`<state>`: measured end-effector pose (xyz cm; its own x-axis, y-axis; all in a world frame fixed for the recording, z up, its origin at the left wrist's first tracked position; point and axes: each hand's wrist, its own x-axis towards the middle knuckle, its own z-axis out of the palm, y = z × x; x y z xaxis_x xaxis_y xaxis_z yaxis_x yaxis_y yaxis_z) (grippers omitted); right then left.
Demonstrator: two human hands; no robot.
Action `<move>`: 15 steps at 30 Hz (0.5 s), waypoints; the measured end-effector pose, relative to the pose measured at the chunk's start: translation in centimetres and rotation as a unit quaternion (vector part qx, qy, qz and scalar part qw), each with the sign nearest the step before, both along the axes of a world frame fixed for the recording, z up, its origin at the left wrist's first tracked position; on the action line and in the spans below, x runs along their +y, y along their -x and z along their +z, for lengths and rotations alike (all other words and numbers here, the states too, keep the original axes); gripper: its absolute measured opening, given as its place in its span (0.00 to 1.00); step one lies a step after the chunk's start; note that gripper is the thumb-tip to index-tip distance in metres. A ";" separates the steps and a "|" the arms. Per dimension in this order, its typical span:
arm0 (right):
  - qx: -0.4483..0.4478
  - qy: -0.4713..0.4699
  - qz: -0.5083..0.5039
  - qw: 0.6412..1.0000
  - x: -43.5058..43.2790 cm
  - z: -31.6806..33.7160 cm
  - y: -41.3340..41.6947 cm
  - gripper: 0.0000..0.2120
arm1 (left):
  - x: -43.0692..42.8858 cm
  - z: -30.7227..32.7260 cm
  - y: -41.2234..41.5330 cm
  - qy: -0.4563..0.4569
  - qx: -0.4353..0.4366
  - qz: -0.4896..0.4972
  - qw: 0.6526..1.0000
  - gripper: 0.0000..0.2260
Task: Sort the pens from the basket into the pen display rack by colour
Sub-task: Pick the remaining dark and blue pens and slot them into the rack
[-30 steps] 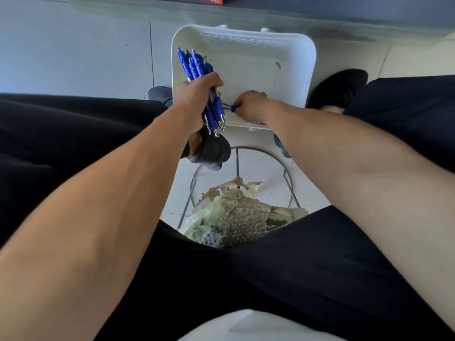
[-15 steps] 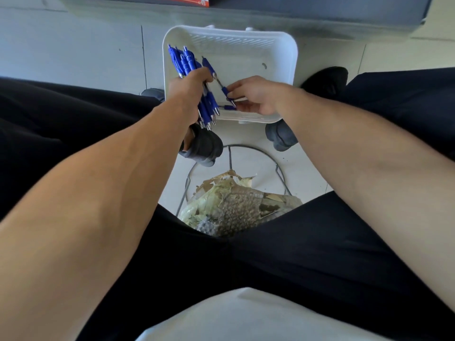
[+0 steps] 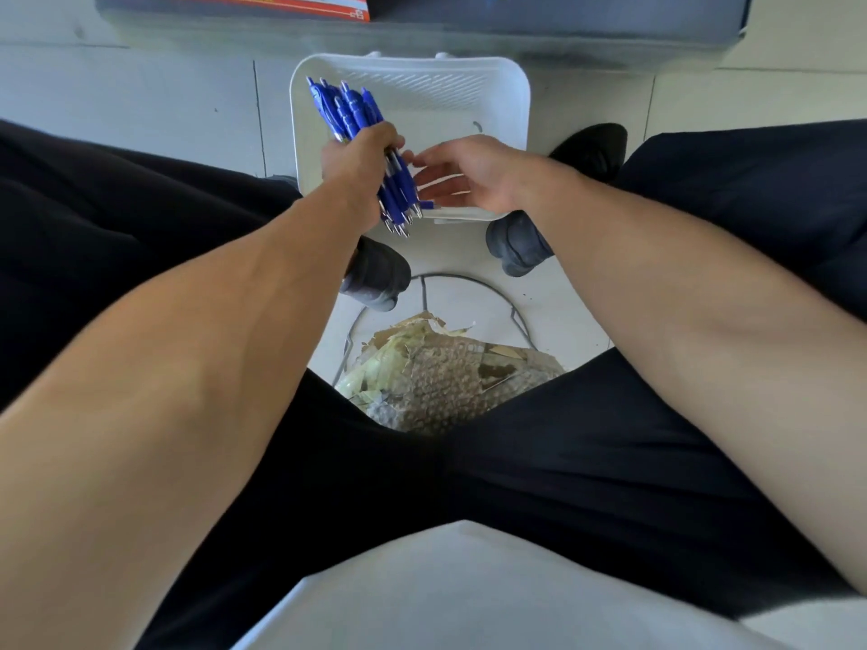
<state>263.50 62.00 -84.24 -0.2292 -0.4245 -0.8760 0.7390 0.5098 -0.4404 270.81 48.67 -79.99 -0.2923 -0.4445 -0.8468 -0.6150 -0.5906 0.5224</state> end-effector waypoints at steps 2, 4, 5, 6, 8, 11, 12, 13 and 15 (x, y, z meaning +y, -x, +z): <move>0.117 -0.086 0.067 0.987 0.0 -1.1 -0.1 0.08 | 0.0 -0.3 0.0 0.002 0.009 0.009 1.000 0.07; 0.180 -0.130 0.159 0.962 -0.1 -2.1 -0.3 0.10 | -0.1 -0.4 -0.1 -0.001 0.004 0.016 1.000 0.08; 0.191 -0.141 0.194 0.952 -0.2 -2.5 -0.4 0.13 | -0.2 -0.5 -0.1 -0.006 0.002 0.020 1.000 0.09; 0.199 -0.147 0.228 0.942 -0.2 -2.7 -0.6 0.15 | -0.3 -0.6 -0.1 -0.011 0.004 0.022 1.000 0.08; 0.209 -0.157 0.289 0.921 -0.5 -3.1 -0.6 0.19 | -0.6 -1.0 -0.1 -0.010 -0.005 0.021 1.000 0.09; 0.200 -0.154 0.347 0.903 -1.0 -4.0 -0.6 0.21 | -1.1 -1.6 -0.1 0.004 -0.028 0.015 0.999 0.08; 0.192 -0.154 0.366 0.898 -1.3 -4.2 -0.7 0.21 | -1.3 -1.8 -0.2 0.004 -0.030 0.014 0.999 0.07; 0.183 -0.154 0.385 0.891 -1.6 -4.4 -0.6 0.21 | -1.5 -1.9 -0.2 0.003 -0.032 0.013 0.999 0.07; 0.166 -0.155 0.423 0.877 -2.4 -4.6 -0.6 0.20 | -2.0 -2.2 -0.3 -0.004 -0.036 0.010 0.999 0.06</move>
